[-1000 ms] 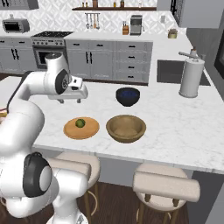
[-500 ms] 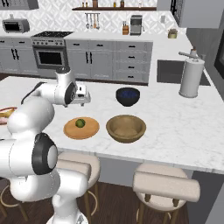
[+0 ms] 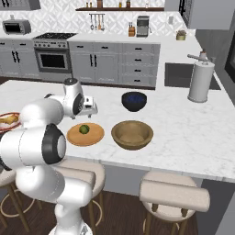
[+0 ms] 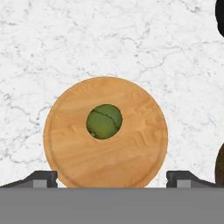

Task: Pick the chicken drumstick and lime from their plates and place them in the bowl. Then put the bowl in the fridge.

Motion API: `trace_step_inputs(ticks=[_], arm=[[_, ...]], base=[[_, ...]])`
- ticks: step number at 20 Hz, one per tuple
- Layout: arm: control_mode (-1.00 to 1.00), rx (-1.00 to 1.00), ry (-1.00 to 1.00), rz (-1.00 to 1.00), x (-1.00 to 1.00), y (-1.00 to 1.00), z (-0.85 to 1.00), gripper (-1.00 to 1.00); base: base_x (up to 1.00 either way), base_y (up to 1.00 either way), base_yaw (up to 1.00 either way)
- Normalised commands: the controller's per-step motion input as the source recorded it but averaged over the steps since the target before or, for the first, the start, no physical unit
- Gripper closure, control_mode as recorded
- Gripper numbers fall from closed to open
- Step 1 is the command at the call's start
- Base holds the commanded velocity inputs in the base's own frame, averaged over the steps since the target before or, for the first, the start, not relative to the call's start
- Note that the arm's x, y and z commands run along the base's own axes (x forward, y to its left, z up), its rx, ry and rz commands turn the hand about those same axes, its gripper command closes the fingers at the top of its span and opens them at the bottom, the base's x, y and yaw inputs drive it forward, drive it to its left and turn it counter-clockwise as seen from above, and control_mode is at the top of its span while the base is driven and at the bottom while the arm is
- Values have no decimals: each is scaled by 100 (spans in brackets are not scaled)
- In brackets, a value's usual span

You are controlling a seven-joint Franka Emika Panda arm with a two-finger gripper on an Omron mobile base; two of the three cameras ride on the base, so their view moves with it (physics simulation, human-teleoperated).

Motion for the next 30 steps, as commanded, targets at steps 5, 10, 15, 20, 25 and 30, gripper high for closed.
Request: trace_step_inputs(ticks=[5, 10, 15, 20, 25, 30], arm=[[-100, 0, 14, 0, 0, 4, -22, -100], [-100, 0, 6, 0, 11, 22, -33, -100], [-100, 0, 2, 0, 20, 11, -28, -100], [-100, 0, 10, 0, 36, 0, -21, -100], [-100, 0, 1, 0, 25, 0, -13, -100], [-100, 0, 0, 0, 25, 0, -28, -100]], base=[[0, 0, 0], [0, 0, 0], [0, 0, 0], [0, 0, 0], [0, 0, 0], [0, 0, 0]])
